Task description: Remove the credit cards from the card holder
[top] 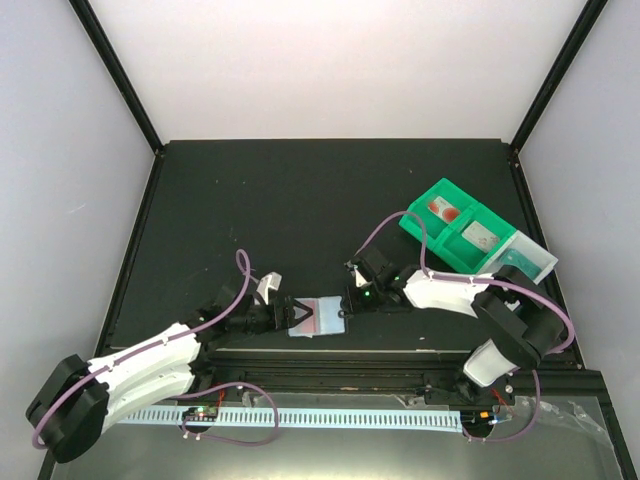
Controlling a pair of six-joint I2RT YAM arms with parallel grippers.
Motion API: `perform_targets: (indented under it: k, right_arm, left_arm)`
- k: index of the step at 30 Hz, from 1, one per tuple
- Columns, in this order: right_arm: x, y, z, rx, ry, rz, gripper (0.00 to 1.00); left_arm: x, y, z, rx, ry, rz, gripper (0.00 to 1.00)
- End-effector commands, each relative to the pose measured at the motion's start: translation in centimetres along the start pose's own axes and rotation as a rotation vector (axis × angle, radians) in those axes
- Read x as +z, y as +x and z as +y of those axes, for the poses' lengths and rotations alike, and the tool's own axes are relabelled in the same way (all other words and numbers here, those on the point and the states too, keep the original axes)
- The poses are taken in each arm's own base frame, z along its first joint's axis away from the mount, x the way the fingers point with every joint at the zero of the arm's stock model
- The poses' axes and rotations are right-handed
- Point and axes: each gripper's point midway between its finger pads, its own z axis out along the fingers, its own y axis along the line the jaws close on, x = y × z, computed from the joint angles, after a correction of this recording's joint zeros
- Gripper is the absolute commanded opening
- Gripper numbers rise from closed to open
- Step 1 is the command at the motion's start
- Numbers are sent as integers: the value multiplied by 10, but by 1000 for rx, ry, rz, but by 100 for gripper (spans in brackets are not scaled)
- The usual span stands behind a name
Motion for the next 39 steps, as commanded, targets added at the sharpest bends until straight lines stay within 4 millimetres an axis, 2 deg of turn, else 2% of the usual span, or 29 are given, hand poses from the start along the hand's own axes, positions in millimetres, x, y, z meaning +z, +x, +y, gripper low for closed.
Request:
perform_targets:
  k: [1,20,28,39]
  right_arm:
    - [6,8,2,-4,-13,10,21]
    - [14,19,-6,3,7,30,15]
    - [13,18,-8,5,15,25,15]
    - [13,19,-9,7,22,26,15]
  left_arm:
    - [2,0,0,10,14,4,94]
    - [6,3,15,3,-63,26,95]
    - [1,2,13,13,-76,20,95]
    - [5,4,11,19,-51,36,96]
